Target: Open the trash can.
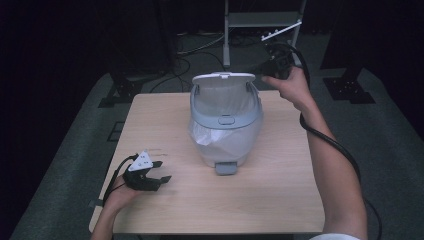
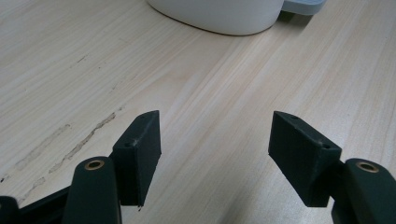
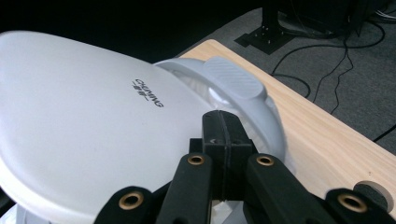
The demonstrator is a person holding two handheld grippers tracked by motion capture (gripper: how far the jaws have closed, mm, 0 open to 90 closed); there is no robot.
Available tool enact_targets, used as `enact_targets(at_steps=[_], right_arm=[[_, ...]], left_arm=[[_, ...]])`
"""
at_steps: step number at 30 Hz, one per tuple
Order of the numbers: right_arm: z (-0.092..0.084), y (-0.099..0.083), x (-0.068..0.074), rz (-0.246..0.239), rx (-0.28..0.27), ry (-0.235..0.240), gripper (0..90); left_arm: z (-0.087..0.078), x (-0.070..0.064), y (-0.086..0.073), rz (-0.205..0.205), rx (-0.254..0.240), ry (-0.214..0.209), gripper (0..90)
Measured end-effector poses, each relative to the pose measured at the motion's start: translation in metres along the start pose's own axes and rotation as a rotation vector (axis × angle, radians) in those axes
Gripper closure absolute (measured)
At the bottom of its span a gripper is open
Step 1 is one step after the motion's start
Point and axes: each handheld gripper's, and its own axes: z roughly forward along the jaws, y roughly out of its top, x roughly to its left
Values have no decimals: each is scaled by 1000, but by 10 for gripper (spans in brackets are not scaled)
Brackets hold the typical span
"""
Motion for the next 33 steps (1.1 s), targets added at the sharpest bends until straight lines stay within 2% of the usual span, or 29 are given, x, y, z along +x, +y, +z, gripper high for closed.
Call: enact_targets(at_steps=[13,33], right_arm=[[0,-8,13,-19,10,35,897],[11,-18,45,-100,54,84,896]], left_arm=[[0,0,0,3,2,-1,335],[2,-1,0,5,8,-2,328]])
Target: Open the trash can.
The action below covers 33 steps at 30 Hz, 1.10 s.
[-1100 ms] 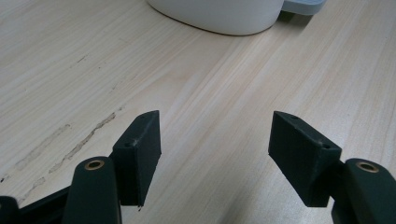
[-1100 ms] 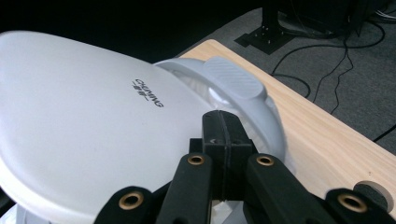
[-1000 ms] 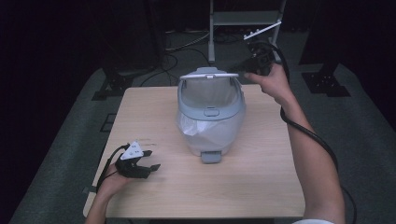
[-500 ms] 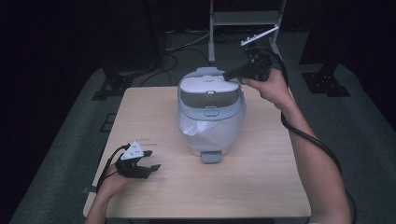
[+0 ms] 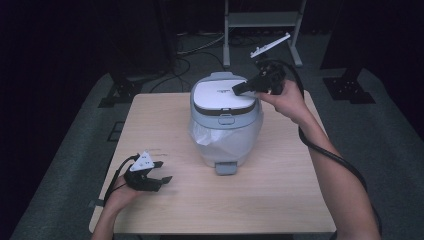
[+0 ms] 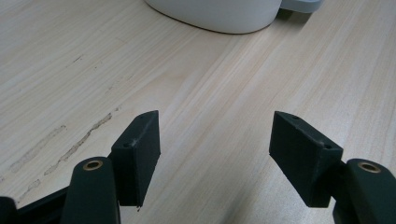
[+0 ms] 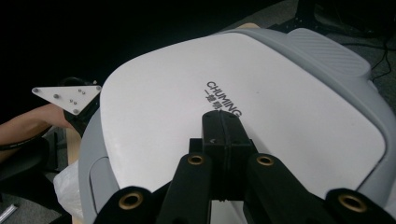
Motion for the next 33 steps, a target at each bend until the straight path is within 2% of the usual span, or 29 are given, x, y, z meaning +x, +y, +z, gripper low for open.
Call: enact_targets(at_steps=[18,28,33], right_arm=[[11,-7,24,-56,51,13,895],[15,-9,35,-78,34,31,890],[18,-10,40,-113,20,18,896]], left_arm=[[1,-1,0,-2,9,7,297],[3,-1,0,-9,14,12,278],[3,-1,1,-7,15,12,275]])
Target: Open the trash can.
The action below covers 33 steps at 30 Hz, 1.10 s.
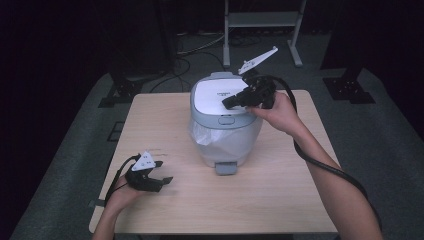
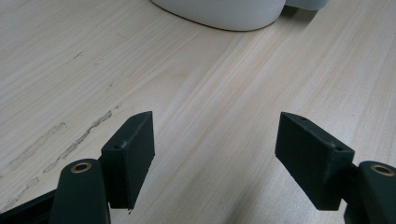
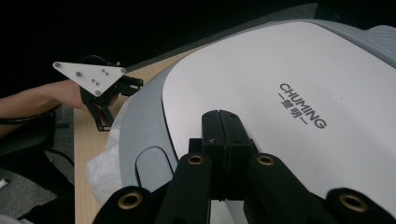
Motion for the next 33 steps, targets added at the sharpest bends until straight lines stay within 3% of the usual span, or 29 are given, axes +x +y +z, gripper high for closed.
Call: enact_targets(at_steps=[4,14,15,19,23,25,33], right_arm=[[0,-1,2,-25,-5,-15,898],[0,-6,1,-16,-37,-10,900],[2,-7,1,-26,-10,-28,900],[0,-11,-4,8,-40,3,900],[-2,-8,-2,9,-17,-31,898],[-6,-7,-2,17,-9,-41,822],[-28,-15,-7,46,-18,-84,730]], left_arm=[[0,0,0,1,4,1,268],[1,-1,1,0,5,-2,268],[1,-1,0,0,3,-2,268],[2,-1,0,0,3,-2,268],[2,0,0,-1,6,-3,268],[2,0,-1,-1,8,-4,268],[3,1,0,1,7,-4,268]])
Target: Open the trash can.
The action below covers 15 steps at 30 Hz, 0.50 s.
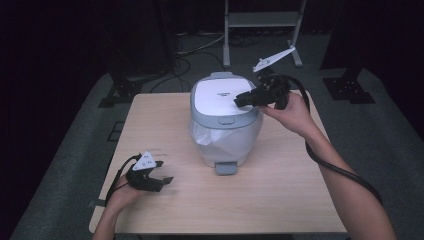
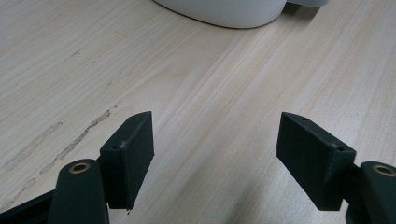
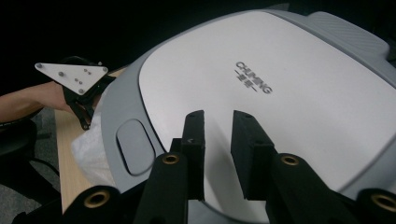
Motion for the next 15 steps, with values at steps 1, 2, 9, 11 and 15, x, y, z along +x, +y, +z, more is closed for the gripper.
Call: enact_targets(at_steps=[1,2,9,11,15], right_arm=[[-5,-3,-2,6,0,-13,704],[-8,-5,-3,12,-3,-16,687],[-30,-16,-13,54,-14,-47,574],[-37,-21,-16,65,-23,-59,539],[-52,-31,-21,94,-39,-73,515]], left_arm=[[1,0,0,1,-3,-3,268],[1,0,0,1,-3,-3,265],[-1,3,-3,-4,2,2,263],[-1,2,-3,-5,0,4,263],[-1,1,-1,-1,1,4,260]])
